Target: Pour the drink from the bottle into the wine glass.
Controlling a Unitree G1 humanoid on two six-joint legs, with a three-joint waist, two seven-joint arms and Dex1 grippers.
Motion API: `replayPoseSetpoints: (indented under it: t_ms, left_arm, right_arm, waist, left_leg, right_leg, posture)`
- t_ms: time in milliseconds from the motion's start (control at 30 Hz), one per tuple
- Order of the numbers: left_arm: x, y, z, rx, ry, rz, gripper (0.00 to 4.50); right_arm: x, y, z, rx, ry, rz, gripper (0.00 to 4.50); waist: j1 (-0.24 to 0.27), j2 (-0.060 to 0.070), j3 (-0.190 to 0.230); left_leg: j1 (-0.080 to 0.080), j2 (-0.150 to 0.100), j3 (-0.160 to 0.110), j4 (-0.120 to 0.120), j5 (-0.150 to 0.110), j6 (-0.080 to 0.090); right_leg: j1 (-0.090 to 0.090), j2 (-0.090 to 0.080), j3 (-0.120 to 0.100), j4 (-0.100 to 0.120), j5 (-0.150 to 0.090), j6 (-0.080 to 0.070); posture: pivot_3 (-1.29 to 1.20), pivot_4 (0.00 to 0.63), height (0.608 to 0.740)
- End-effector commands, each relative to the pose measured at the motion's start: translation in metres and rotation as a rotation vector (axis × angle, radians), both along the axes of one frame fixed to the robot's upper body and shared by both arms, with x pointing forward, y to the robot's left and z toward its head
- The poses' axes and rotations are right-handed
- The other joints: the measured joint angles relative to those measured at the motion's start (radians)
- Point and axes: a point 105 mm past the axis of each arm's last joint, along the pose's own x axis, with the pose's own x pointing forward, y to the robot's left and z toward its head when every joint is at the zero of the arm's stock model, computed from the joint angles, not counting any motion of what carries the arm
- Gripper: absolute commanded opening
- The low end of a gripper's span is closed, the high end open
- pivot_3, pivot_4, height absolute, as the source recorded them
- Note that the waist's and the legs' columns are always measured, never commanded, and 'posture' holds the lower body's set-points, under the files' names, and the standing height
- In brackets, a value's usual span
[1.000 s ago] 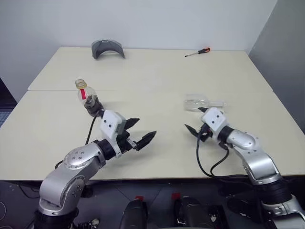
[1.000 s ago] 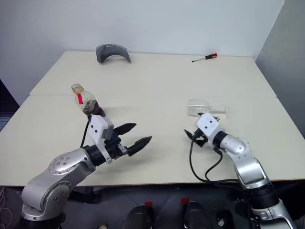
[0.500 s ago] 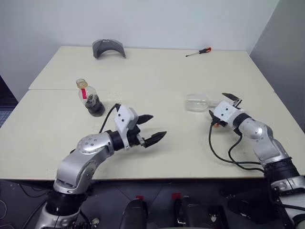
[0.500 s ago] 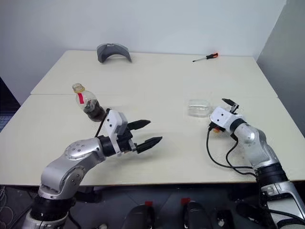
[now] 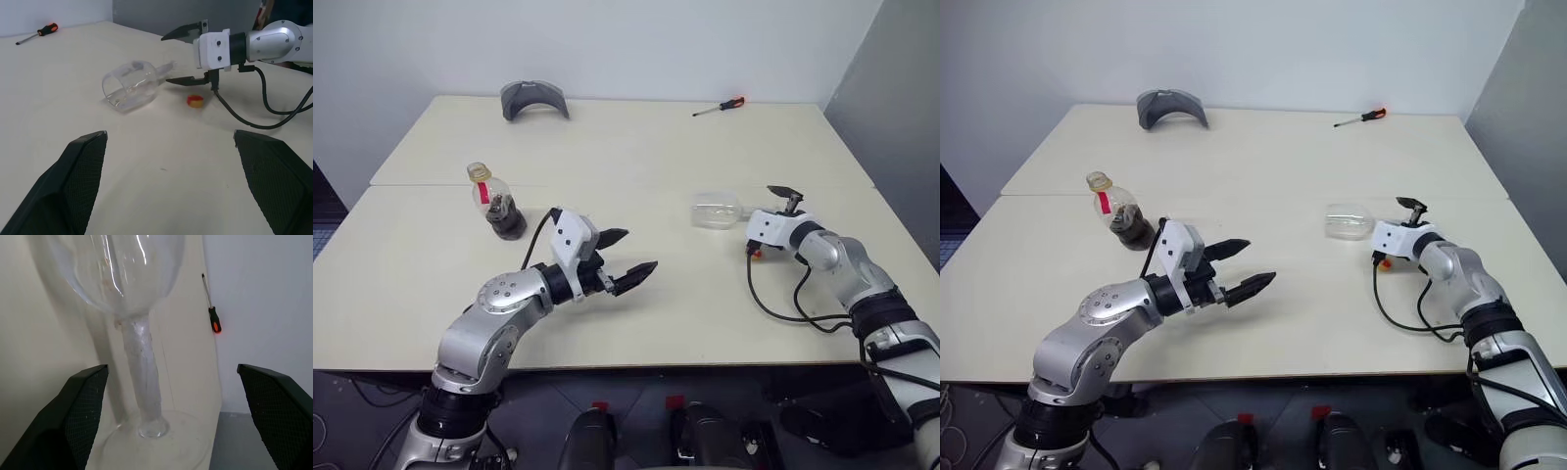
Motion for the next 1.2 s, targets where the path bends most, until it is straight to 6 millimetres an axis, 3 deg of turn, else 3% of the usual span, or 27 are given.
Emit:
replayPoseSetpoints:
  t_ms: [33,567,700,1000,1033,1200]
  left_arm:
    - [0.001,0.000,0.013,-0.018,-0.052,0.010,4.46]
    - [0.002,-0.001,0.015,-0.025,-0.057,0.026,4.46]
    - [0.004,0.001,0.016,-0.024,-0.058,0.035,4.50]
    - [0.005,0.000,0.018,-0.028,-0.063,0.040,4.50]
    - [0.006,0.000,0.018,-0.028,-0.063,0.040,4.50]
    - [0.007,0.001,0.018,-0.034,-0.062,0.047,4.50]
  right_arm:
    - [0.007,0.005,0.010,-0.022,-0.041,0.010,4.50]
    - [0.022,0.015,0.012,-0.039,-0.040,-0.003,4.50]
    - [0.023,0.014,0.013,-0.052,-0.042,0.001,3.59]
    - [0.023,0.013,0.014,-0.070,-0.047,0.003,0.31]
    - [0.023,0.013,0.014,-0.072,-0.047,0.003,0.12]
    - [0.025,0.015,0.019,-0.075,-0.080,0.002,0.11]
  waist:
    - [-0.001,0.000,0.000]
    - [-0.003,0.000,0.000]
    - [-0.003,0.000,0.000]
    - [-0.005,0.000,0.000]
    - [-0.005,0.001,0.000]
    - [-0.010,0.001,0.000]
  left_leg:
    - [0.000,0.000,0.000,0.000,0.000,0.000]
    - [0.000,0.001,0.001,0.000,0.001,-0.002]
    - [0.000,0.001,0.001,0.000,0.001,-0.002]
    - [0.000,0.001,0.001,0.000,0.001,-0.002]
    - [0.000,0.001,0.001,0.000,0.001,-0.002]
    - [0.000,0.001,0.001,0.000,0.002,-0.003]
  right_leg:
    - [0.000,0.000,0.000,0.000,0.000,0.000]
    - [0.000,-0.001,0.002,0.000,0.000,0.000]
    - [0.000,-0.001,0.002,0.001,0.000,0.000]
    - [0.000,-0.001,0.002,0.001,0.000,0.000]
    - [0.000,-0.001,0.002,0.001,0.000,0.000]
    - [0.000,-0.001,0.002,0.001,0.000,0.000]
  posture:
    - [0.00,0.150,0.740]
    - [0.00,0.150,0.740]
    - [0.00,0.150,0.740]
    - [0.00,0.150,0.740]
    - [0.00,0.150,0.740]
    - [0.00,0.150,0.740]
